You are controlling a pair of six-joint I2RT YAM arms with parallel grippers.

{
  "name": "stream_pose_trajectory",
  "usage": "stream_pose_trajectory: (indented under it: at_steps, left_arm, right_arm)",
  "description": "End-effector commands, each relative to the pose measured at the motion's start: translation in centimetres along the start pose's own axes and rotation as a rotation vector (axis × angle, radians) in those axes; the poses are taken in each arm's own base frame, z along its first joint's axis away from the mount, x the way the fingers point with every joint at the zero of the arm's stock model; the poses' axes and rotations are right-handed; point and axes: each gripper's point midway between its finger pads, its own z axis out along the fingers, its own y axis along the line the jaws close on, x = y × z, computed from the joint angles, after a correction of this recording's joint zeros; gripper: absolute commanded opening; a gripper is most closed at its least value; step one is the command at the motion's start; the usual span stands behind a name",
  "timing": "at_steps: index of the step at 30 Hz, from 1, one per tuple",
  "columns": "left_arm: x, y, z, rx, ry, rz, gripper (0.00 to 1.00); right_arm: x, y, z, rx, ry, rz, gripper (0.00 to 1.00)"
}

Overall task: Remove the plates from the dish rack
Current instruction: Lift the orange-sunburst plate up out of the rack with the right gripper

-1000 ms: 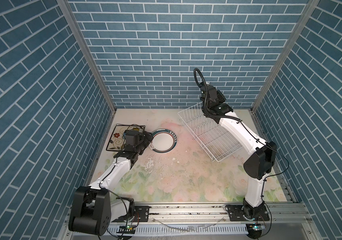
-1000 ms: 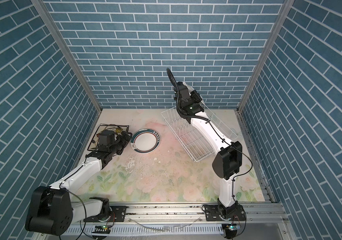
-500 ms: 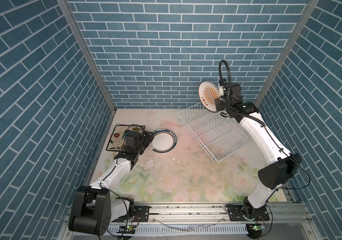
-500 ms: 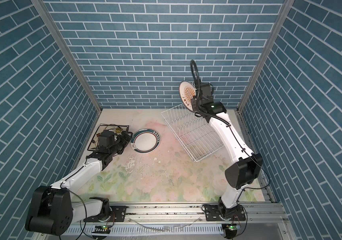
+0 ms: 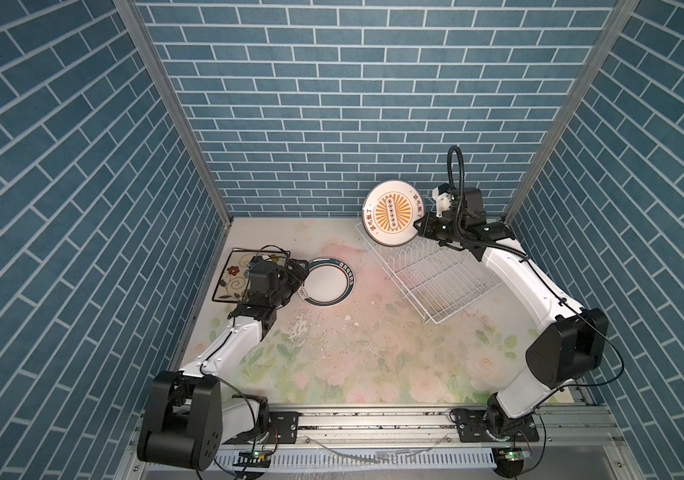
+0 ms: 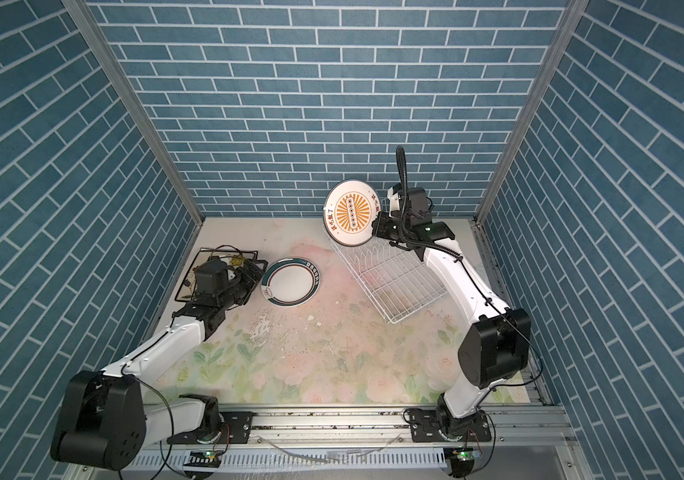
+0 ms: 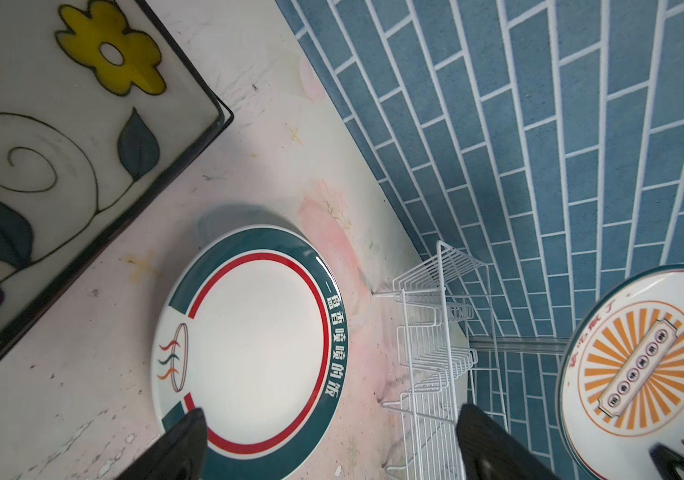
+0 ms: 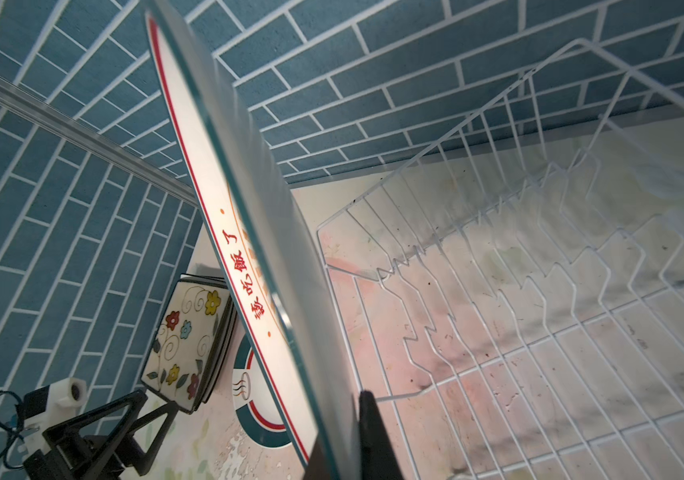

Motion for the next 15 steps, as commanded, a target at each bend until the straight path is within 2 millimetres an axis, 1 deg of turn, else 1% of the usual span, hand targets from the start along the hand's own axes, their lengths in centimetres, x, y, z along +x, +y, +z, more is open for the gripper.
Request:
stream_pose_trajectory:
  at_steps: [1,7,12,15]
  left_arm:
    - [0.3,-1.0,0.3,0.085,0.012,0.022,0.95]
    - [0.5,-2.6,0.5,0.172,0.03,0.036,0.95]
    - [0.8,-4.4,0.9,0.259,0.068,0.054,0.94]
    - [1.1,-5.1,1.2,0.308,0.09,0.042,0.92]
  right_arm:
    - [-1.0,2.2,0.5,-0.141,-0.023,0.104,0.0]
    - [1.6,2.7,2.4,-0.252,0.058,0.221,0.0]
    - [3.0,2.8,3.1,-0.26,0.113,0.232,0.0]
    - [4.2,2.9,3.6,-0.259,0.14,0.233,0.0]
